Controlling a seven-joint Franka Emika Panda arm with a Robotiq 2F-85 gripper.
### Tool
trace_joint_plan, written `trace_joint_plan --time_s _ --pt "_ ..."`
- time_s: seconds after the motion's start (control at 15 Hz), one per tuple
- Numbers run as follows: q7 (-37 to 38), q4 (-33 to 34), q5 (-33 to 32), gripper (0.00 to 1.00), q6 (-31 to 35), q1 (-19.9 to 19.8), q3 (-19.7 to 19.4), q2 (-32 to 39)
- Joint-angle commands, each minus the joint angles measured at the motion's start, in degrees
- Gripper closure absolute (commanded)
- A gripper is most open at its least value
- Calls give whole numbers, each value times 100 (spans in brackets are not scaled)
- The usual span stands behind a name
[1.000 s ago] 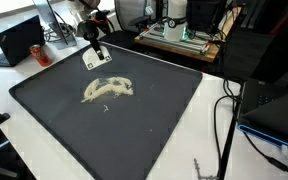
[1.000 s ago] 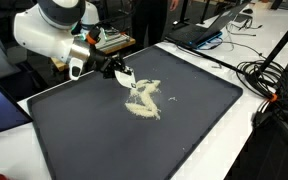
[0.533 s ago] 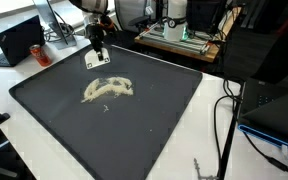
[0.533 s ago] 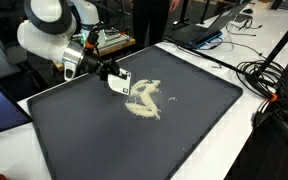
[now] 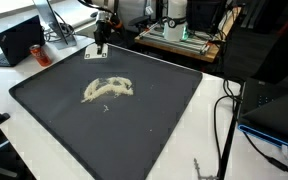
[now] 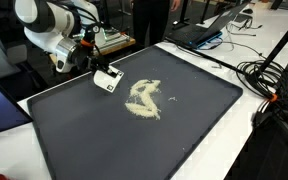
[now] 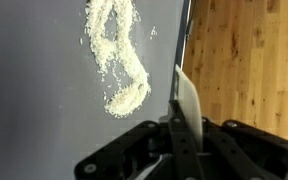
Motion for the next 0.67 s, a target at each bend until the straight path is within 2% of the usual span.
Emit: trace_joint_plan --time_s 0.0,0.4,0.6 --pt "-488 -553 368 99 107 183 -181 -606" --pt "-523 -871 302 99 214 260 -251 -1096" --pt "-681 -939 119 99 533 362 -214 -1336"
